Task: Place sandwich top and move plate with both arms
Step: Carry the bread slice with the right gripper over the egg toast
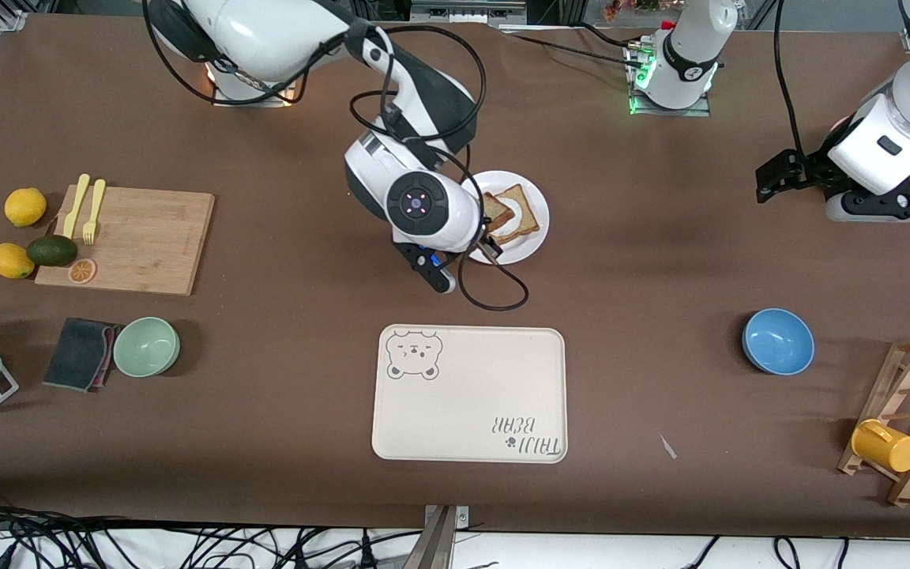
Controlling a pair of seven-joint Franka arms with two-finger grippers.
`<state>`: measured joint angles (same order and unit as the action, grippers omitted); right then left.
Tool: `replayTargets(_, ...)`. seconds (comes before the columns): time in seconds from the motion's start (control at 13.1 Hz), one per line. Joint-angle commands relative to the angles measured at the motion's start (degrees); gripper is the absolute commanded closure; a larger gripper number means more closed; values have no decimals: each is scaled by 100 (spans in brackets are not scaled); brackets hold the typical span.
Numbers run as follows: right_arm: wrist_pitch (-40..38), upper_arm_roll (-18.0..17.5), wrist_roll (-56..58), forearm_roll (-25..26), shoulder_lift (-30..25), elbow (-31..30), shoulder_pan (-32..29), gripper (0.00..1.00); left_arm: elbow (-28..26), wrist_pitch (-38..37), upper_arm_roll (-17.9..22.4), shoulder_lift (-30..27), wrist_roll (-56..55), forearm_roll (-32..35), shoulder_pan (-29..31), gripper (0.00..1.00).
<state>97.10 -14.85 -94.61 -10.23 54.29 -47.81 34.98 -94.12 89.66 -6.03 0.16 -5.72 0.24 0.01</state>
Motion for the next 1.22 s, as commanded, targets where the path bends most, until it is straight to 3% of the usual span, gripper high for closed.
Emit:
replayTargets(0.0, -49, 9, -847, -49, 529, 369, 272, 100, 78, -98, -30, -7, 54, -6, 34, 0)
replayTargets(0.38, -288, -211, -1401, 92, 978, 343, 403, 100, 78, -98, -39, -7, 45, -6, 34, 0)
replayTargets(1.15, -25, -404, -1727, 92, 1030, 325, 413, 100, 78, -98, -39, -7, 45, -6, 34, 0)
